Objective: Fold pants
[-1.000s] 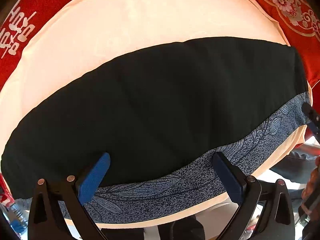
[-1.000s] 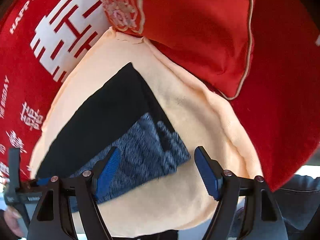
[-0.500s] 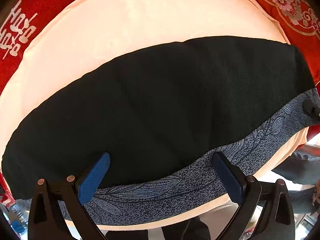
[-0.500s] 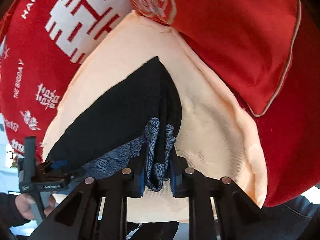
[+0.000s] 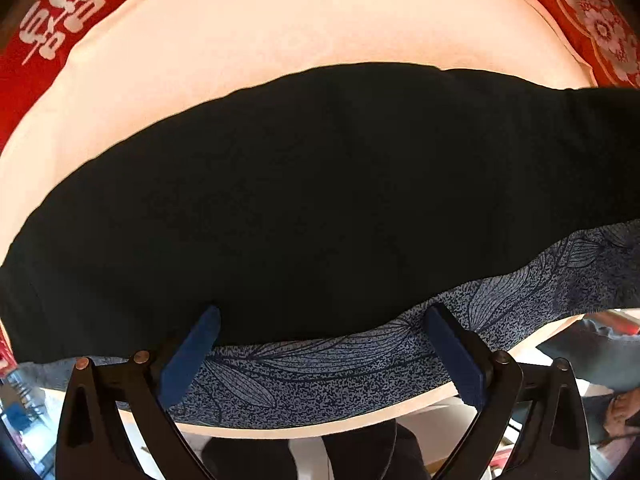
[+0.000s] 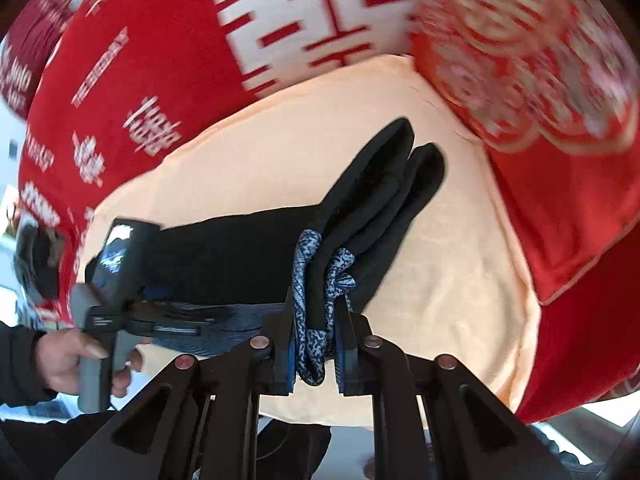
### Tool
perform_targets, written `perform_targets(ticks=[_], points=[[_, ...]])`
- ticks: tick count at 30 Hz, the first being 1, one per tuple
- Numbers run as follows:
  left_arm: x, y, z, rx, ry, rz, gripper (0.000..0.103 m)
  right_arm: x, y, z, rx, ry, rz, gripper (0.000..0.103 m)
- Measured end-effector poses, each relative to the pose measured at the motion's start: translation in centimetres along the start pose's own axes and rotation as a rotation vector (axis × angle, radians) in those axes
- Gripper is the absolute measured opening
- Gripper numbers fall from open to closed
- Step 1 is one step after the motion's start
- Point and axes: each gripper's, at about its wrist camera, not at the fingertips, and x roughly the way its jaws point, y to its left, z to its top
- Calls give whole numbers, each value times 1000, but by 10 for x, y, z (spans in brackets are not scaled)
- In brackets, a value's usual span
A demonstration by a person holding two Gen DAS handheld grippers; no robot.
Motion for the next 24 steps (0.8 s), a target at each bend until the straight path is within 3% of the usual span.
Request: perform_targets(ticks=[4,8,13,18,24], points=[[-19,29,-8,-91,-45,-75,102,-7,57,4,-114,-6,23,15],[-25,92,-31,-216,-69,-93,102,1,124,1,-298,8,9,15],[-30,171,-60,-329,-94,-87,102,53,192,-11,-441,62,-2,15],[-35,206,-77,-325,-108,-61,102,124,238,-33,-584,153,-57,15],[-35,223,-86,-281,-114,-85,102,170,275,-63,-744,235,-99,15]])
